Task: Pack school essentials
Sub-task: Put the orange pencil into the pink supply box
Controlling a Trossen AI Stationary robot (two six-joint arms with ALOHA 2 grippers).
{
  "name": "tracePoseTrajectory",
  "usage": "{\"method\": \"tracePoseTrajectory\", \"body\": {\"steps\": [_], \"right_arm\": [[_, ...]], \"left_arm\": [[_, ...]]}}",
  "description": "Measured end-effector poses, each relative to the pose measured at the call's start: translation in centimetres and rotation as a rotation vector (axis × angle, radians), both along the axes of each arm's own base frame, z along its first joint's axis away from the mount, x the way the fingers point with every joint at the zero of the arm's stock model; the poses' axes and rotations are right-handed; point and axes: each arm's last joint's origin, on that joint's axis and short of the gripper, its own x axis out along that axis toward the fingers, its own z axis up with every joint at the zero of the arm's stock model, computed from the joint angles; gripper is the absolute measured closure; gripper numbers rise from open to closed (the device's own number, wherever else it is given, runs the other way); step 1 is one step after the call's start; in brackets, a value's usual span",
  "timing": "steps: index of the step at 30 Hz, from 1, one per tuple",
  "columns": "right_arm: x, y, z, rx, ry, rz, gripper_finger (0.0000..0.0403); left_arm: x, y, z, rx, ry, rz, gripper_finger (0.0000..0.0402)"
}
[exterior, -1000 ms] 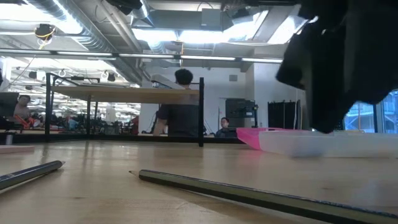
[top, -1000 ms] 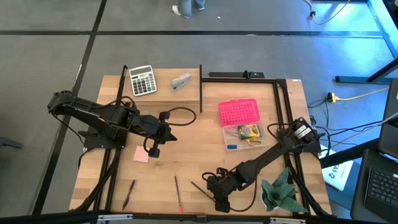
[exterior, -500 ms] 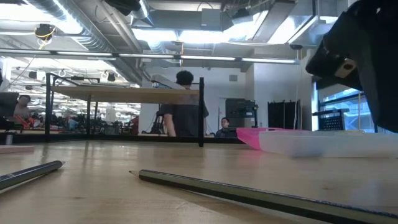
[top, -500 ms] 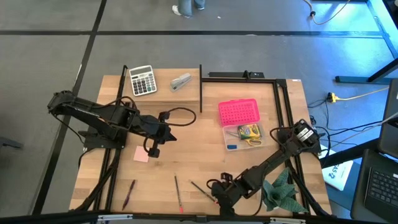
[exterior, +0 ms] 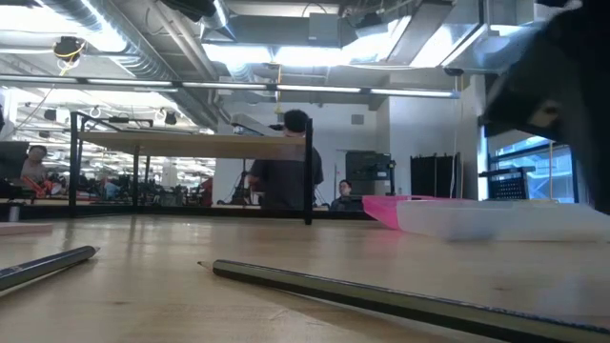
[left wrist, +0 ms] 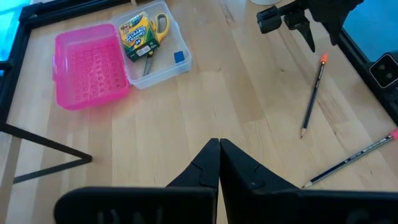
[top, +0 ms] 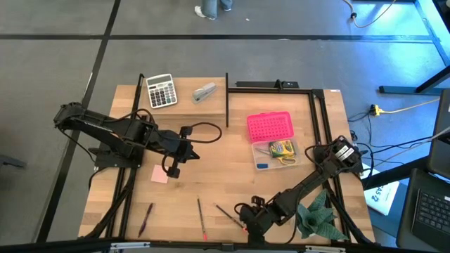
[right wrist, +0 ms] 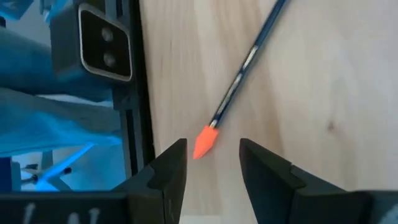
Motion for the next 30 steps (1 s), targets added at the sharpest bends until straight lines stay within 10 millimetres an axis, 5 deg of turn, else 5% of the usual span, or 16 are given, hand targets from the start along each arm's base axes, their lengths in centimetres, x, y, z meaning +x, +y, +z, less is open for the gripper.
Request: {"method": "tracePoseTrajectory", "body": {"steps": [20,30], "right_arm": [[-0.2,0.6,-0.7,-0.043,-0.030,0.024,0.0254],[1.2,-1.3,-0.8,0.032,0.048,0.034,0.0254]], "left_arm": [[0.0,0.0,0.0,0.001,0.001,-0.001,0.0401],[0.0,0.0,0.0,0.001,0.001,0.000,0.0401]]}}
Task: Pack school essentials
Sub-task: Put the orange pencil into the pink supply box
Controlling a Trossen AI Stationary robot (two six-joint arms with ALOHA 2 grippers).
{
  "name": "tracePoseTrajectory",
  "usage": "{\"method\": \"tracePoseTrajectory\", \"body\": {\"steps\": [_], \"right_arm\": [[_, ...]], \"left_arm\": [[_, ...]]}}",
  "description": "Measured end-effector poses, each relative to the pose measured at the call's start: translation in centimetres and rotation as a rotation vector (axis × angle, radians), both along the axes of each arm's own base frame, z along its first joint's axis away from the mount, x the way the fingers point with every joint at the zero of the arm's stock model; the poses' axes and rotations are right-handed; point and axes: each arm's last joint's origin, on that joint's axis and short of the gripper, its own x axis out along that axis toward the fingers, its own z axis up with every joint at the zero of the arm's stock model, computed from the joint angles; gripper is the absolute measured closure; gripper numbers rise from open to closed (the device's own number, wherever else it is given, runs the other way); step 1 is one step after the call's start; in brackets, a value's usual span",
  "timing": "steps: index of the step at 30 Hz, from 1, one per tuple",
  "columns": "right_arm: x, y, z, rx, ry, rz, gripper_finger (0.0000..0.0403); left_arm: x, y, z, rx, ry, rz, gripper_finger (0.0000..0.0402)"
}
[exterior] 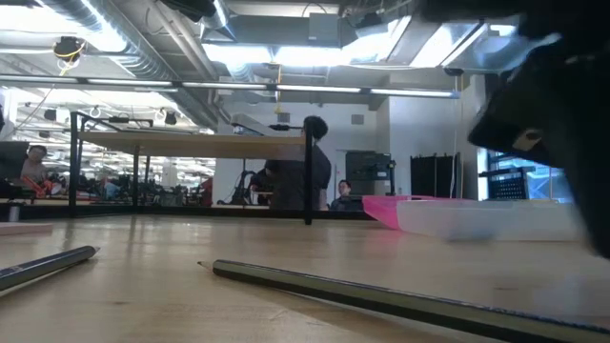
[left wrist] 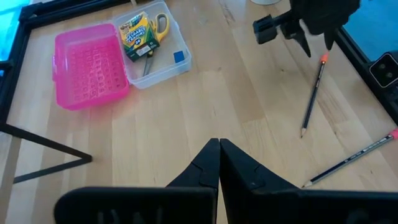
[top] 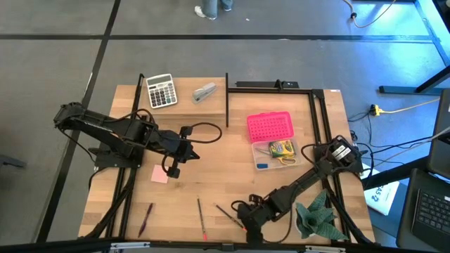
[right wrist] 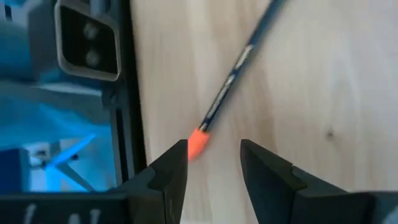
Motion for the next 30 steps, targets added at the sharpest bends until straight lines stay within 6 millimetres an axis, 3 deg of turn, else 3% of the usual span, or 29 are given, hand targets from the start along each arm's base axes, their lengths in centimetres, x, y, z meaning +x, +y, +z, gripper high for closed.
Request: {"method": "tracePoseTrajectory", "body": {"steps": [8,22,30], "right_arm": [[0.4,-0.3,0.1,0.036,0.013,-0.083,0.0254],[-0.6,1.3,0.2,-0.041,-0.083,-0.055,0.0254],[-0.9,1.1,-0.7,-0.049,-0.087,-0.051,0.0254]], "left_arm": [[0.0,0.0,0.0,0.000,0.000,0.000,0.0401],[0.0,0.0,0.0,0.000,0.000,0.000,0.0401],[0.0,0.0,0.0,0.000,0.000,0.001,0.0401]]}}
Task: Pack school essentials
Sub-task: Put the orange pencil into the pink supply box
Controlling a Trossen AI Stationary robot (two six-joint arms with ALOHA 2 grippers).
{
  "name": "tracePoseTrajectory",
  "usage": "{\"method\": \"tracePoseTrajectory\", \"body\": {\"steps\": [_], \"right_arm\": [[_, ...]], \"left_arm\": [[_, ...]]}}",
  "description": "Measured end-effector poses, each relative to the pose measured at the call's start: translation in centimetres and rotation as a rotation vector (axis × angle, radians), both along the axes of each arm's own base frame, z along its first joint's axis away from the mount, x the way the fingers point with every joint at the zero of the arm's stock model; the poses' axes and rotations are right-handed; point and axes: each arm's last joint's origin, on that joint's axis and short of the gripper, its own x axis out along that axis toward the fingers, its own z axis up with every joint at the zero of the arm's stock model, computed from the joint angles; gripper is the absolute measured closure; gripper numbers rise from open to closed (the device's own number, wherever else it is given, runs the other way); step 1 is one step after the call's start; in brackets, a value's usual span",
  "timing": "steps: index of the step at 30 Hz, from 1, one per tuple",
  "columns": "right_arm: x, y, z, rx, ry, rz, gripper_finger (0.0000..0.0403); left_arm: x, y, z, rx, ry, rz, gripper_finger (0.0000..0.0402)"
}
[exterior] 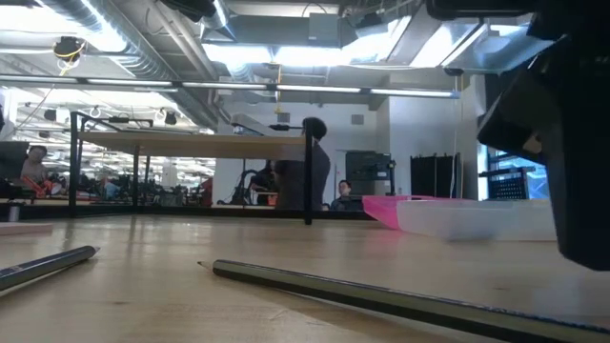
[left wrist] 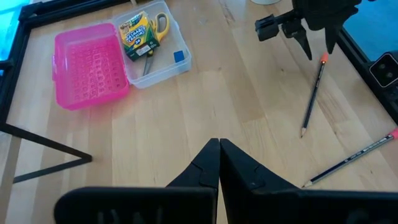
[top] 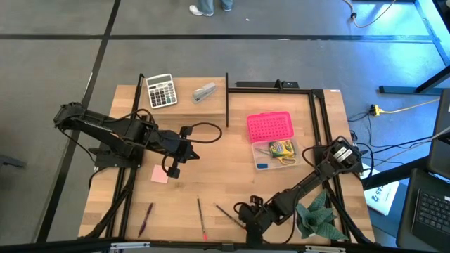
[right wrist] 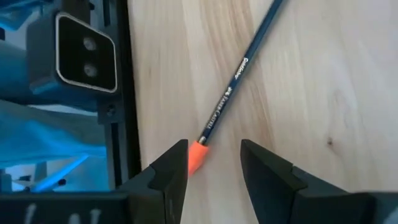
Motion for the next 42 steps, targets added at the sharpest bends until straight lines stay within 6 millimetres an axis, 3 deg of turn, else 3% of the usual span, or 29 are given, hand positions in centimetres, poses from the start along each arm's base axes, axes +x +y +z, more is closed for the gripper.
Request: {"method": "tracePoseTrajectory", "body": {"steps": [10,17,42], "right_arm": [[0.1,0.7,0.3,0.037,-0.066,0.056,0.0254],[0.4,0.9,-1.5,0.018,-0.035,0.062,0.0254],[-0.3,0.3,-2.3,-0.070,0.062,0.053,0.0254]], "left_arm": [[0.0,0.0,0.0,0.000,0.000,0.000,0.0401],[0.0,0.0,0.0,0.000,0.002,0.000,0.0401],[0.0,0.0,0.0,0.000,0.002,0.000,0.0401]]}}
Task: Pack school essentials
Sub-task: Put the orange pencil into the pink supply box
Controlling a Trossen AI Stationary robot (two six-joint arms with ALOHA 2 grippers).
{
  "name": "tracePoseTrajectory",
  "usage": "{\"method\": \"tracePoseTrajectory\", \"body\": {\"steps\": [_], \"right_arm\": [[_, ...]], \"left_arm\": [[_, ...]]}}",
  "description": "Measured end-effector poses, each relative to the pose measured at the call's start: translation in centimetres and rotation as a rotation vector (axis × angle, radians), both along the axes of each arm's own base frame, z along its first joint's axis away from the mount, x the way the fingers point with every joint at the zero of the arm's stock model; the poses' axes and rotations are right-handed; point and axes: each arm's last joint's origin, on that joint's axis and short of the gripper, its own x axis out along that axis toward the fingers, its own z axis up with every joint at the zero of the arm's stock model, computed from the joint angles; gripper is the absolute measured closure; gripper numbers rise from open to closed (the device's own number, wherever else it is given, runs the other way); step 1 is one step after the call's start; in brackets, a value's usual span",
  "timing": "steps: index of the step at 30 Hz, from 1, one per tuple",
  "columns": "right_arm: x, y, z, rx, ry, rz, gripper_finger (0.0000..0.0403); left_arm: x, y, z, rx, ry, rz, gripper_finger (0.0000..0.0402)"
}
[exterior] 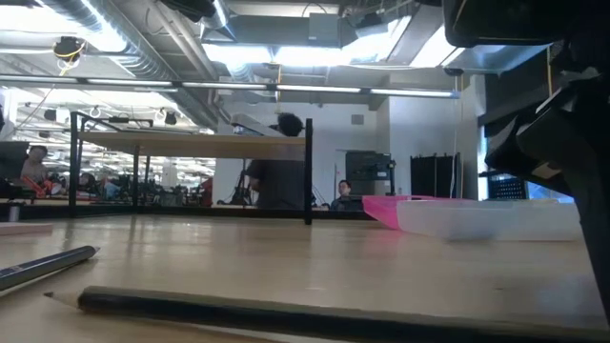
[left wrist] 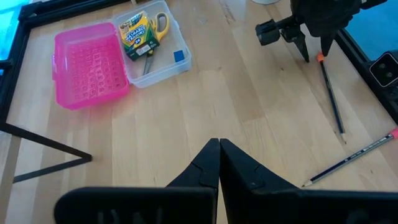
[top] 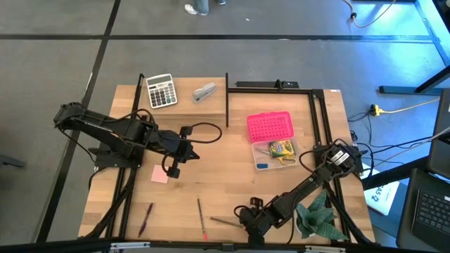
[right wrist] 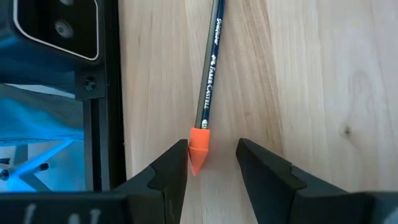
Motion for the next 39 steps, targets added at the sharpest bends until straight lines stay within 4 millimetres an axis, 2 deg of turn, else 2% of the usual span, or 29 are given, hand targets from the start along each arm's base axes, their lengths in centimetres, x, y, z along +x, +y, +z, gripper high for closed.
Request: {"method": "tracePoseTrajectory", "body": {"steps": [39], "right_arm": [[-0.6,1.6,0.4,-0.053,-0.071,0.149,0.0254]], "left_arm": [[0.0,0.0,0.0,0.000,0.000,0.000,0.0401]]}}
